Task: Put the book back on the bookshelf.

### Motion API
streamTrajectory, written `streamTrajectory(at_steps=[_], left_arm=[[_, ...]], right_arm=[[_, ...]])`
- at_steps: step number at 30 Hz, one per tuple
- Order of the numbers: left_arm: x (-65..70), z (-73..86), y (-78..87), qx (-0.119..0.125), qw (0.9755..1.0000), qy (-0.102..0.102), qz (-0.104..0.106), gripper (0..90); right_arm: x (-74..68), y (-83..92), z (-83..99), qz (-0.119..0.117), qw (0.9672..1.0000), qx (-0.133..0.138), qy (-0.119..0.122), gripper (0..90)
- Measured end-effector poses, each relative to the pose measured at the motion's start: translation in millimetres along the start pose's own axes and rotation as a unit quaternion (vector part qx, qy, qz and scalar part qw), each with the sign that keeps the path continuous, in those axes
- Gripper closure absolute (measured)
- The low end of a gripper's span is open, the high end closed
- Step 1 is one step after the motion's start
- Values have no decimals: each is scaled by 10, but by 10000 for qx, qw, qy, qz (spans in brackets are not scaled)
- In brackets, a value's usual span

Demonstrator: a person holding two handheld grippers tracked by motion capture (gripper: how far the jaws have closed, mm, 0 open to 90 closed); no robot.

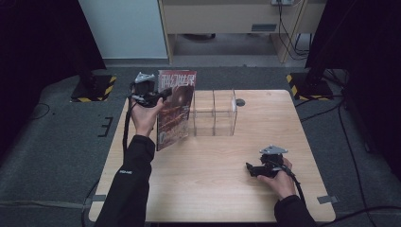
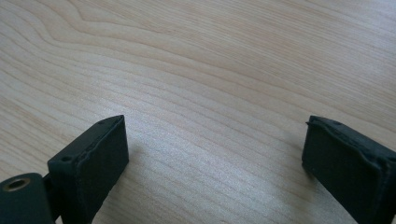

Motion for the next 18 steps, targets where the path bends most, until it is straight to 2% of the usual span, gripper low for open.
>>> streamTrajectory(at_steps=[6,11,14,18], left_arm=[[32,11,-147,258,9994,-113,-193,837],[11,46,-250,518,9980,-47,-361,837],[0,95,-301,551,9978,-34,-370,837],[7,124,-292,682,9974,19,-225,836]], right_arm=[[-4,0,1,5,10000,-14,-17,72],[-5,-1,1,11,10000,-18,-22,71],[-6,-1,1,12,10000,-18,-22,71],[-7,-3,-1,20,10000,-12,-42,71]])
Point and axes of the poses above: each handheld gripper's, and its own axes: y roughly backward along the jaws, z roughly out of its underside, x roughly to its right, the point moved 9 cm from there along -y, roughly forward along the jaws, and after that the axes turned 4 degrees about x, right-handed, at the moved point
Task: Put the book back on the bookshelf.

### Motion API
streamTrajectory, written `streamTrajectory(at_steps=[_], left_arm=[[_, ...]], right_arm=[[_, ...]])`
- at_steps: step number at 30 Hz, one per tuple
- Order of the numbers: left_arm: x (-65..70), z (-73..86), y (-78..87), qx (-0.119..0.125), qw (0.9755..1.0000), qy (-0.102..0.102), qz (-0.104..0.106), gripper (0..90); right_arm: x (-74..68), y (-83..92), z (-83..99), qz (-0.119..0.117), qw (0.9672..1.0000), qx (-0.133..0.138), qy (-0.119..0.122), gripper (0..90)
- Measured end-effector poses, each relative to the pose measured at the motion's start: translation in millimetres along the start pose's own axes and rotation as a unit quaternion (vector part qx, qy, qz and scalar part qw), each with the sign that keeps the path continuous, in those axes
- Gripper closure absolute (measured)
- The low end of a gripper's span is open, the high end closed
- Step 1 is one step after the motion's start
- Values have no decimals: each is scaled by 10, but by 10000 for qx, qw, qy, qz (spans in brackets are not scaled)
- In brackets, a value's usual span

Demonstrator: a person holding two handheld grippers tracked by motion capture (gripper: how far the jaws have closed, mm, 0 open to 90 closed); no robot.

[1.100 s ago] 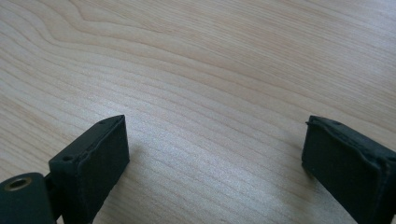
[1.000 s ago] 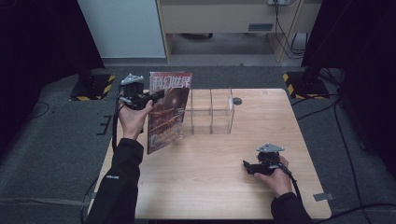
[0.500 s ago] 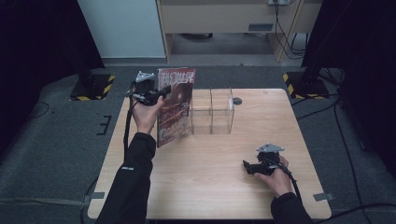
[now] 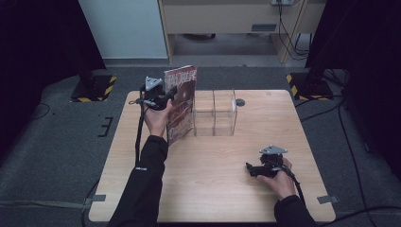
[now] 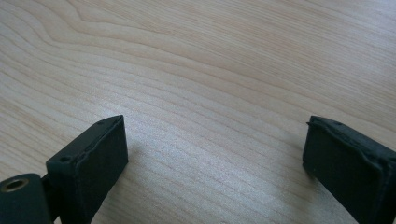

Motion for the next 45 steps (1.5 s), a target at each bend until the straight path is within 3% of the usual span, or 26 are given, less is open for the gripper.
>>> streamTrajectory(at_steps=[6,11,15,24,31,36,42,45], left_arm=[[41,47,78,10,9998,-71,196,828],[39,96,201,-245,9990,-282,235,825],[35,155,316,-310,9983,-381,298,828],[28,361,604,-260,9978,-372,483,830],[14,540,803,-421,9955,-542,650,827],[-34,619,883,-565,9940,-641,684,827],[-61,653,912,-633,9931,-550,822,819],[-58,610,889,-625,9931,-556,816,767]], right_arm=[[2,-2,-2,9,10000,12,14,70],[-1,-3,-3,13,10000,11,9,70],[-4,-3,-3,12,10000,9,7,70],[-6,-6,-6,27,10000,22,13,70],[-10,-5,-5,25,10000,15,1,70],[-14,-5,-5,25,10000,11,-10,70],[-16,-7,-6,39,10000,16,-15,70],[-19,-6,-5,38,10000,8,-27,70]])
Point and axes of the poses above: each handheld gripper's, and its own axes: y roughly backward along the jaws, z roughly out of its underside, x roughly to its right, the point moved 9 cm from there along -y, roughly forward along the jaws, and after that the axes turned 4 degrees about x, right-handed, at the moved point
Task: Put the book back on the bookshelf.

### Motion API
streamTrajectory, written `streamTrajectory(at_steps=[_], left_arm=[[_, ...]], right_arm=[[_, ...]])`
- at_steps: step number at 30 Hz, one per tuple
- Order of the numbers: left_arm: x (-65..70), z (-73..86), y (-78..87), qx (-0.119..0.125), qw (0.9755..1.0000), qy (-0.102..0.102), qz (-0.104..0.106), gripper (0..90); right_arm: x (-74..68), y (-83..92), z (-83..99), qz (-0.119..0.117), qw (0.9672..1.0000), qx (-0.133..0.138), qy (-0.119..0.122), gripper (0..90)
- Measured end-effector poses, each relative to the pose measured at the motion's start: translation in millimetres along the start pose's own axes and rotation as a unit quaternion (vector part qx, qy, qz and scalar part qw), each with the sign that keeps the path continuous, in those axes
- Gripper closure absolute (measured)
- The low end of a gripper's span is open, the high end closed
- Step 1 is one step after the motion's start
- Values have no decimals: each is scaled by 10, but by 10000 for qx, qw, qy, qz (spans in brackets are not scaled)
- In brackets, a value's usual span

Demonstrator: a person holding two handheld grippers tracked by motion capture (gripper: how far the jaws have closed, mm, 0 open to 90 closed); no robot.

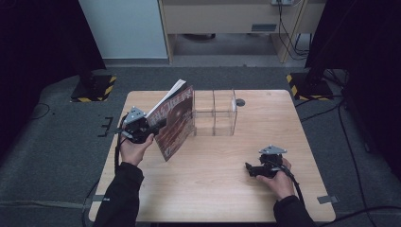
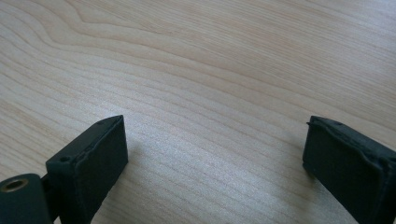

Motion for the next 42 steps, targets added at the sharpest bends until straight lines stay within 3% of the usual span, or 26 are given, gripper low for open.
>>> streamTrajectory(at_steps=[6,10,15,20,27,32,42], left_arm=[[-9,-162,-31,55,10000,-14,-77,750],[-48,-182,-77,-35,9999,59,-133,824],[-33,-219,-113,174,9996,97,-178,837],[-50,-286,-201,340,9984,209,-393,838],[-74,-415,-385,554,9956,186,-731,838],[-96,-467,-555,589,9945,196,-847,838],[-164,-507,-670,671,9904,248,-1185,838]], right_arm=[[-1,0,0,-1,10000,1,-1,70],[-3,-1,0,-2,10000,0,0,70],[-5,0,1,-20,10000,-10,32,70],[-9,0,0,-32,10000,-11,46,70],[-16,-4,-4,-36,10000,0,47,70],[-22,-6,-5,-47,10000,0,57,70],[-35,-9,-8,-66,10000,2,64,70]])
Point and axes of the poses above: each handheld gripper's, and its own axes: y roughly backward along the jaws, z roughly out of its underside, x roughly to its right, the point moved 9 cm from there along -y, roughly forward along the jaws, and after that the axes turned 4 degrees about x, right-handed, at the moved point
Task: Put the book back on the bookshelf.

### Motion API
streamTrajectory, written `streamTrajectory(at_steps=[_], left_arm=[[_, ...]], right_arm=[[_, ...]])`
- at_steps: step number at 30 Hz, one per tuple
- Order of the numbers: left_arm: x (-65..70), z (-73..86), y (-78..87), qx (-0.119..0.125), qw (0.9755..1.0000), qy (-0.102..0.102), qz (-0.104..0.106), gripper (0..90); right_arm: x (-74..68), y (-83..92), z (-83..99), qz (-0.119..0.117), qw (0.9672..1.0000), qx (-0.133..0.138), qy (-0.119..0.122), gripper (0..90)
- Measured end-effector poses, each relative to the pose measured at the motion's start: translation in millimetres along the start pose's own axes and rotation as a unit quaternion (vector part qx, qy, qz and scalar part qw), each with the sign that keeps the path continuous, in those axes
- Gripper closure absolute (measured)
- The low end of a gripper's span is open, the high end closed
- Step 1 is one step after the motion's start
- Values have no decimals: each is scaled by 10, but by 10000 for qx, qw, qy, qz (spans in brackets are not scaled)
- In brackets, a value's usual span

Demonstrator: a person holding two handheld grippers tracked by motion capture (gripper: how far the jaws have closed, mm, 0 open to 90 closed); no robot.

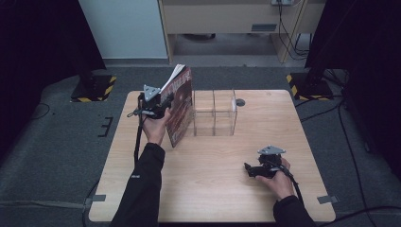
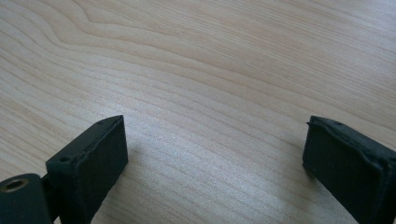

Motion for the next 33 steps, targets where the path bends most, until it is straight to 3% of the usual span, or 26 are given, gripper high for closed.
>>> streamTrajectory(at_steps=[13,21,22,30,33], left_arm=[[11,-9,-154,74,9997,-123,188,837],[-39,32,-171,12,9992,-56,384,827],[-49,40,-165,-26,9991,4,418,817],[-122,55,-67,-13,9989,-107,456,731],[-115,61,7,22,9984,-9,562,660]], right_arm=[[-8,-1,0,-2,10000,-2,-2,70],[-8,-1,0,-11,10000,0,35,70],[-12,-1,1,-15,10000,-2,28,70],[-18,-1,0,-23,10000,-3,45,70],[-18,-2,0,-23,10000,-3,44,70]])
Point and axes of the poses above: each handheld gripper's, and its own axes: y roughly backward along the jaws, z roughly out of its underside, x roughly to its right, the point moved 9 cm from there along -y, roughly forward along the jaws, and after that the axes turned 4 degrees about x, right-handed, at the moved point
